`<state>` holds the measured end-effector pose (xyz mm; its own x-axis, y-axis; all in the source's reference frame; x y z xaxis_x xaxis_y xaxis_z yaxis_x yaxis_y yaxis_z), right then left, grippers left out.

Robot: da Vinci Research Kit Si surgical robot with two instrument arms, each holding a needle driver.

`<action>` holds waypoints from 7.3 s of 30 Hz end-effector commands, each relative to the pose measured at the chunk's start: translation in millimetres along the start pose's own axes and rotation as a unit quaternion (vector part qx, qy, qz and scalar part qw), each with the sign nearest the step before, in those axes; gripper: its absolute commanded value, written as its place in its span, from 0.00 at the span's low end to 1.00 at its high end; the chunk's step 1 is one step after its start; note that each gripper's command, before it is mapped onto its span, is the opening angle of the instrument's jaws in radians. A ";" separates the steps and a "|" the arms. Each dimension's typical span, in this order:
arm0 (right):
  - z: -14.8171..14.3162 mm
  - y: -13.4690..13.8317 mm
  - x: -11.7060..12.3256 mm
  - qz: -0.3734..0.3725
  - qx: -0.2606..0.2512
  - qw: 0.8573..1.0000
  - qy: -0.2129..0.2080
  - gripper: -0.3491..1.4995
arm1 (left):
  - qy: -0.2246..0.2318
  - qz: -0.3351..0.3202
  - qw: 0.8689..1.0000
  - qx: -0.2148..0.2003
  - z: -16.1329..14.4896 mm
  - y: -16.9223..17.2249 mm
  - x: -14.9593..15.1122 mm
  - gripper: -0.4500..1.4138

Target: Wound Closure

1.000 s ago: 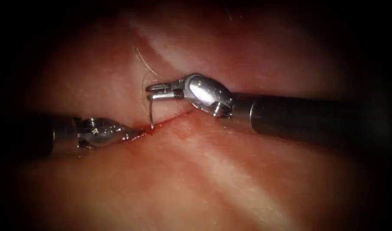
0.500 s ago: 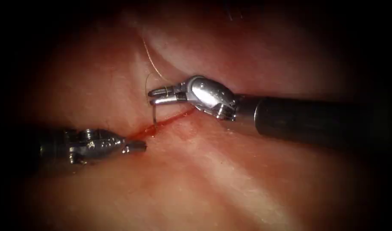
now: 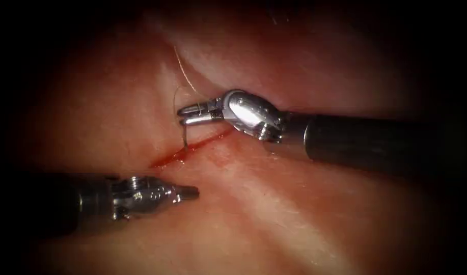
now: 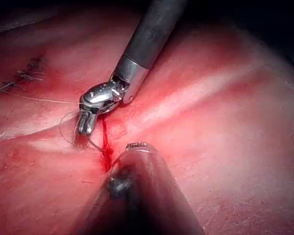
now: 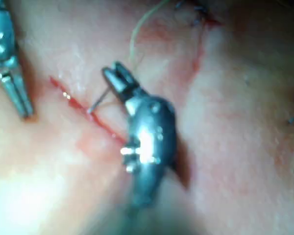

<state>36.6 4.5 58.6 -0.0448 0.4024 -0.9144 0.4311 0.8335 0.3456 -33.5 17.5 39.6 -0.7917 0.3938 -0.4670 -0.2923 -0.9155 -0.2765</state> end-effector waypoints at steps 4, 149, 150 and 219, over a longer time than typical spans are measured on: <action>0.7 0.7 0.2 0.017 0.002 1.000 0.002 0.00 | 0.003 -0.001 1.000 -0.002 1.2 0.7 0.6 0.19; 4.0 -4.6 -1.6 0.466 0.029 0.884 0.007 0.00 | 0.010 0.029 0.999 -0.026 3.3 0.7 -4.5 0.04; 4.1 -4.7 -1.6 0.476 0.029 0.879 0.007 0.00 | 0.010 0.029 0.999 -0.027 3.3 0.7 -4.5 0.04; 2.3 -2.6 2.3 0.342 -0.046 0.938 0.019 0.74 | 0.007 0.030 0.999 -0.022 2.9 0.5 -4.8 0.02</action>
<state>36.9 2.2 54.9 0.1836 0.8642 -0.4684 0.2929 0.4068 0.8653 -30.9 15.0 43.6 -0.7992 0.3397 -0.4959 -0.2209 -0.9332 -0.2833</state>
